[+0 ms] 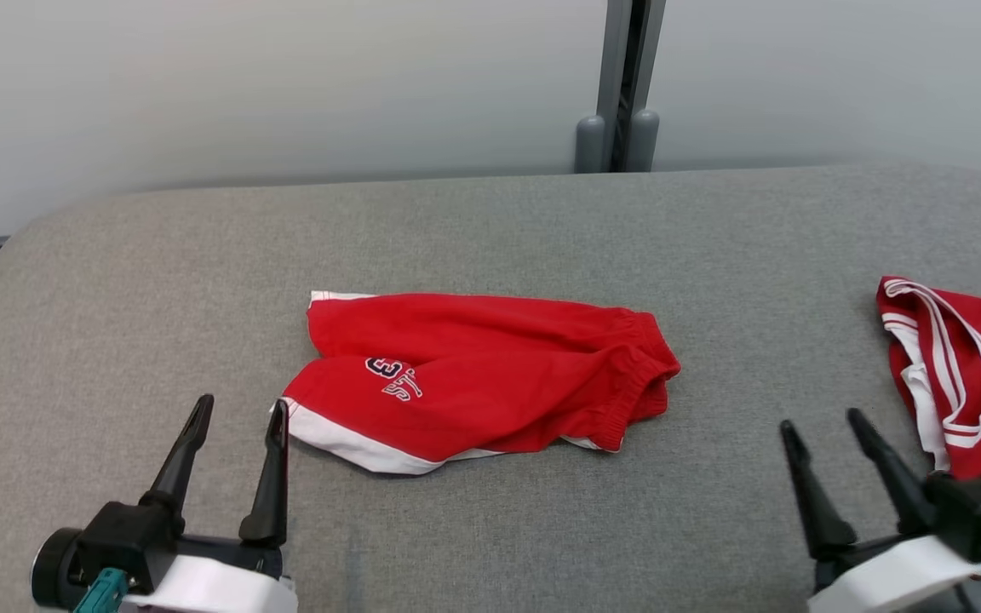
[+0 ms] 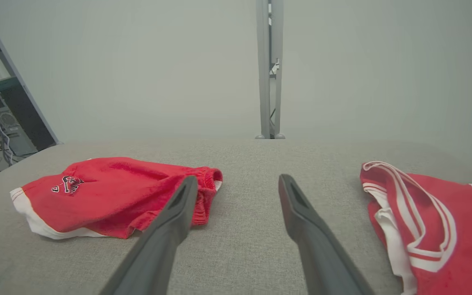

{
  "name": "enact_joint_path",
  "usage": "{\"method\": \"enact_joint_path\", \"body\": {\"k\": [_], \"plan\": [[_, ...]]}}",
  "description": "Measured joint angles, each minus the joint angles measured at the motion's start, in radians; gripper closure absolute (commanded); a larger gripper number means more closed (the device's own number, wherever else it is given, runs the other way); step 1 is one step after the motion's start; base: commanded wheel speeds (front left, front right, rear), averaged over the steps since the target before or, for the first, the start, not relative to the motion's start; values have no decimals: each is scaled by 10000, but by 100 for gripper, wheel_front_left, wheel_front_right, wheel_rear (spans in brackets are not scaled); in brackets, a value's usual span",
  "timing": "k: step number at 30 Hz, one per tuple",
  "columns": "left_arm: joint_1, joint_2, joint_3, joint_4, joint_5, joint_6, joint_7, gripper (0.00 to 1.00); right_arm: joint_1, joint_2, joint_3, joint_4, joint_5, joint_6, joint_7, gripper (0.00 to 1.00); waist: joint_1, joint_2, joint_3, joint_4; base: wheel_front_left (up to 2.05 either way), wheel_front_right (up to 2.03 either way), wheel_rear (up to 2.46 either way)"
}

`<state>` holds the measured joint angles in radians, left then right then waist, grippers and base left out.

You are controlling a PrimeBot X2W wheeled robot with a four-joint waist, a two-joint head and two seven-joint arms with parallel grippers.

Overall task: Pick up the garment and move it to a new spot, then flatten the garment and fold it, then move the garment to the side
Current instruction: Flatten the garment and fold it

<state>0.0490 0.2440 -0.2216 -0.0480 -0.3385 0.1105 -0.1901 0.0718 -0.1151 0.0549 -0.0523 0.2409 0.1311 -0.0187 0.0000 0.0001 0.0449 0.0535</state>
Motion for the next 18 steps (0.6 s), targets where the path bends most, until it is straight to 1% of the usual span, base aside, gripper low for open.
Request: {"method": "enact_joint_path", "body": {"k": [4, 5, 10, 14, 18], "plan": [[-368, -84, -134, 0, 0, -59, -98, 0, -554, -431, 1034, 821, 209, -2, 102, 0, 0, 0, 357, 205, 0, 0, 0], [-368, -84, -134, 0, 0, -59, -98, 0, -554, -431, 1034, 821, 209, -2, 102, 0, 0, 0, 357, 205, 0, 0, 0], [-872, -307, -276, 219, -4, -215, -274, 0, -1390, -819, 2359, 2069, 575, 0, 10, 0, 0, 0, 900, 643, 0, 0, 0], [-1230, -476, -328, 474, -46, -314, -462, 0, -2225, -1018, 3085, 2915, 775, -2, -224, 0, 0, 0, 1365, 1003, 0, 0, 0], [-1481, -644, -349, 775, -46, -407, -577, 0, -2965, -1152, 3601, 3703, 978, -2, -382, 0, 0, 0, 1745, 1287, 0, 0, 0]]}}
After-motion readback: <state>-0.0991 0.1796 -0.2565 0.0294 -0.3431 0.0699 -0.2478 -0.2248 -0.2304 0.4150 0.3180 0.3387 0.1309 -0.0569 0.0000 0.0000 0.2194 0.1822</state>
